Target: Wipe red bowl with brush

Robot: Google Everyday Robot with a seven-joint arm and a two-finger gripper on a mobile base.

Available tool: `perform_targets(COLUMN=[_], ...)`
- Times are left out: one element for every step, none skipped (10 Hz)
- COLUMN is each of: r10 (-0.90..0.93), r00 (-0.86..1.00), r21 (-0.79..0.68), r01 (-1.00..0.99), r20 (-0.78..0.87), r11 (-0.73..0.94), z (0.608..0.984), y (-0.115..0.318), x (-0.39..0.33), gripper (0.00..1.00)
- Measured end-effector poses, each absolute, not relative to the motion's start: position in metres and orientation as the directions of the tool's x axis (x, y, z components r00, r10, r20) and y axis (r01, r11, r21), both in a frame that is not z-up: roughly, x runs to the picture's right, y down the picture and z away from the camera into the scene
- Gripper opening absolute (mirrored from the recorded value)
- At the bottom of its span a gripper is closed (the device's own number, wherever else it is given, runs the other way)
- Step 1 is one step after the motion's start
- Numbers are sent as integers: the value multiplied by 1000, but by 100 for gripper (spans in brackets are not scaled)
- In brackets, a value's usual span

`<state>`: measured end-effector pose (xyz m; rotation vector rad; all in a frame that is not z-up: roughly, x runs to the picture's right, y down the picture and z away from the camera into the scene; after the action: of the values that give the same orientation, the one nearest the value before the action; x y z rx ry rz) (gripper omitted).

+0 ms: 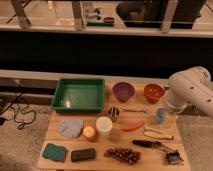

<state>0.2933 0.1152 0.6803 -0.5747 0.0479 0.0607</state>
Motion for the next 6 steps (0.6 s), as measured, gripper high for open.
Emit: perform_targets(r10=[44,44,44,44,51,59], r00=[997,997,997,997,997,997], r21=[-542,-542,-542,-542,-537,-530], r01=[-71,-71,-71,-71,-75,-77], r20=[-62,-62,-62,-62,-59,-51], r11=[838,838,838,838,841,844], z=[680,680,680,680,679,674], y=[115,115,115,115,115,115], x=[293,293,293,293,293,293], gripper=[80,80,80,80,80,80])
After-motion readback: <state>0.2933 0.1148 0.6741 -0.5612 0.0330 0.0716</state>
